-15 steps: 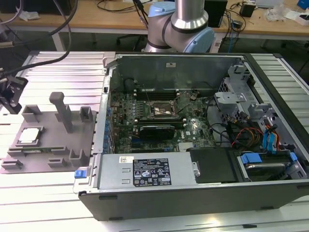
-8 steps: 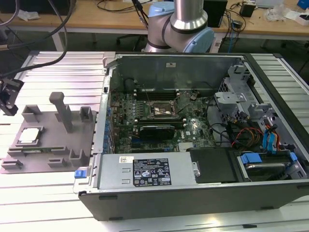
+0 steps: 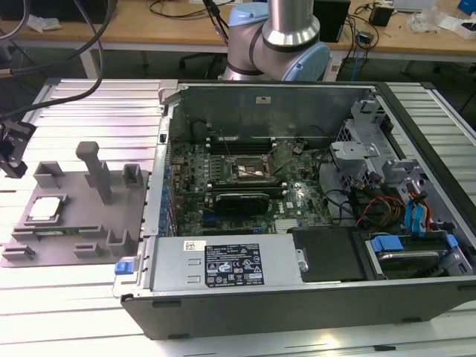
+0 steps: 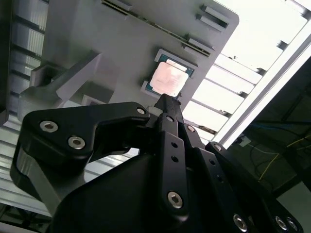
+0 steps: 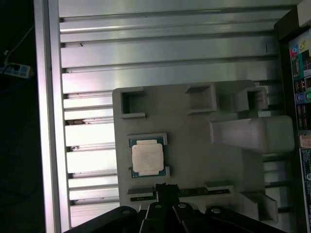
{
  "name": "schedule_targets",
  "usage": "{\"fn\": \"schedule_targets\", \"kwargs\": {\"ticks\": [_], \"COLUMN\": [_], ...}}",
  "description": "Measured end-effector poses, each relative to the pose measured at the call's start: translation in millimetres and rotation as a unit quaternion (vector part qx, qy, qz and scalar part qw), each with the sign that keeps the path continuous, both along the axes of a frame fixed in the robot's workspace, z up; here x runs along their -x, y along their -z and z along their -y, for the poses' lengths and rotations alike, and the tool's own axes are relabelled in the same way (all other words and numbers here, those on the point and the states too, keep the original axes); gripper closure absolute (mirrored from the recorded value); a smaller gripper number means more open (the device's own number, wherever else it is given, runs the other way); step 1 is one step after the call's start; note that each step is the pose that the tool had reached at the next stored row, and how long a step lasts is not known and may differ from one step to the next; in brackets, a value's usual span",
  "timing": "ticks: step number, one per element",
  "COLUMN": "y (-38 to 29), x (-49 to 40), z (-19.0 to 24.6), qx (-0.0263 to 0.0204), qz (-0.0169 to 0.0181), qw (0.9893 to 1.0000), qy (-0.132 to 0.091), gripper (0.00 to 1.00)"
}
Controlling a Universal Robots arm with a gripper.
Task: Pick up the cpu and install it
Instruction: 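Pick up the cpu and move it towards the insertion slot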
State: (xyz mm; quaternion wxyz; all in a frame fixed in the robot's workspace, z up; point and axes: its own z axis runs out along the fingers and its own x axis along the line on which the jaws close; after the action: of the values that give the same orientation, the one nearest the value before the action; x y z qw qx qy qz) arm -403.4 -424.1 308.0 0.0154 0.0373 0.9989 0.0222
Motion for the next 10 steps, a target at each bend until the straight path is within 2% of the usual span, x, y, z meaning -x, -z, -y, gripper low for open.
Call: {"fn": "schedule_targets", "kwargs": {"ticks": [6,10], "y": [1.2,5.5], "x": [1.6,3.2], "z": [-0.1,0.0], "qx": [0.0,0.0], "qz": [0.0,0.0004], "qw": [1.0,1.0], "qy": [0.0,0.0], "gripper": [0.89,0.89]}}
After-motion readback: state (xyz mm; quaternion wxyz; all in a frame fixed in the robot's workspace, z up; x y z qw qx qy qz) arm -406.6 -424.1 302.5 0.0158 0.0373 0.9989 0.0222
